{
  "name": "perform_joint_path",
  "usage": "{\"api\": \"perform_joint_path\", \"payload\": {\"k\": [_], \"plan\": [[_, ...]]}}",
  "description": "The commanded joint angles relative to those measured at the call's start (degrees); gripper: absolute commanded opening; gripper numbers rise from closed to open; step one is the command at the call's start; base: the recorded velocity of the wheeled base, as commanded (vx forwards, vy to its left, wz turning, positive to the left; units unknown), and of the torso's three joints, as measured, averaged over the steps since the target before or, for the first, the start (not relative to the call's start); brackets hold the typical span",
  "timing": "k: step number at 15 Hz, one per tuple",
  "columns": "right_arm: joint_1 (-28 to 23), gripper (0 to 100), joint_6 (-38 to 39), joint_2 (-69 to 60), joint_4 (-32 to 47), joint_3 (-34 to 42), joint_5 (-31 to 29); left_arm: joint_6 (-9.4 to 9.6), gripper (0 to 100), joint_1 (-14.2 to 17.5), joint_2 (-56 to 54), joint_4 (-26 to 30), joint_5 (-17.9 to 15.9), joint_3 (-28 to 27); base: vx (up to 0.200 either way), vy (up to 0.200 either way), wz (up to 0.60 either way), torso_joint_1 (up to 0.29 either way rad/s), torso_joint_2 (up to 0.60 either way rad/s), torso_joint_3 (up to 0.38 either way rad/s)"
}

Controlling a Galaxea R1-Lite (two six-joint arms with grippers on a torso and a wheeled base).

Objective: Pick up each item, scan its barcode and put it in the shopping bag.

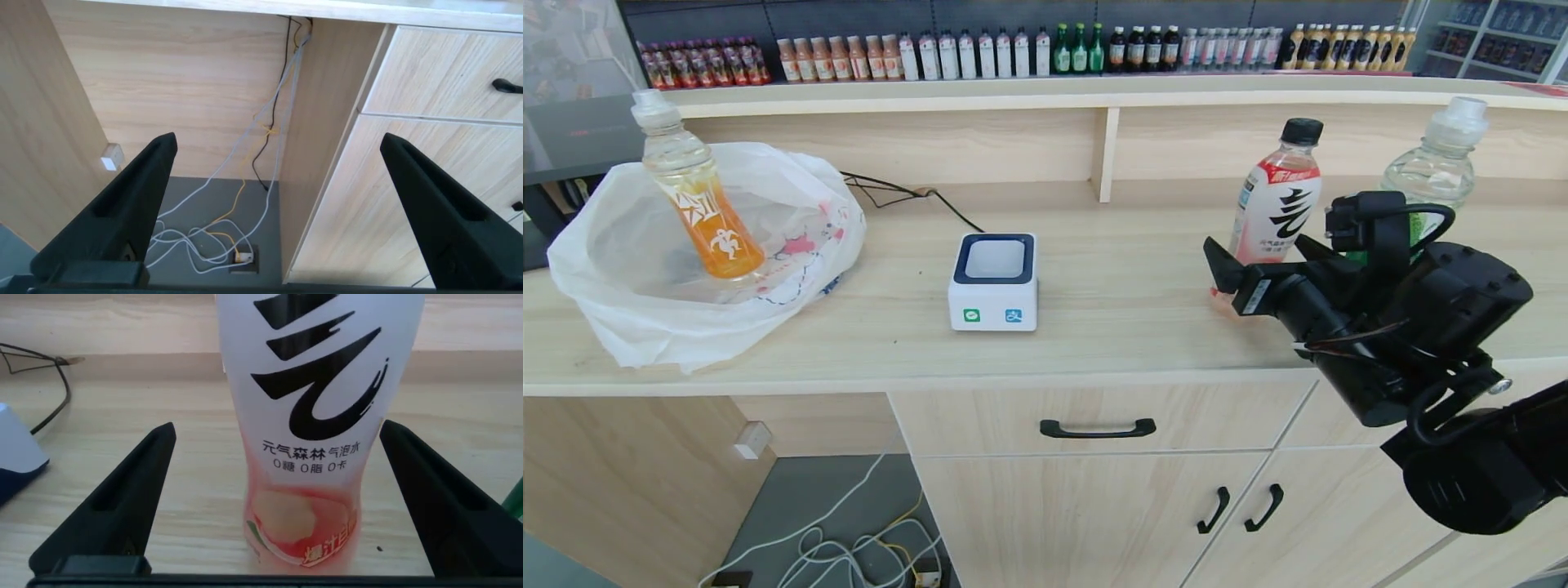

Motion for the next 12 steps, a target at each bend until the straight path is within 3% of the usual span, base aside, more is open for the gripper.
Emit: {"api": "perform_joint_path", "payload": {"k": [1,12], "plan": [[-0.5,100,0.0,2.3,0.0,-1.7,0.1,-0.09,100,0.0,0.0,0.0,0.0,0.0,0.000,0.000,0.00,0.000,0.00,0.000],[-3.1,100,0.0,4.1,0.4,-6.3,2.6,0.00,100,0.0,0.0,0.0,0.0,0.0,0.000,0.000,0.00,0.000,0.00,0.000]]}}
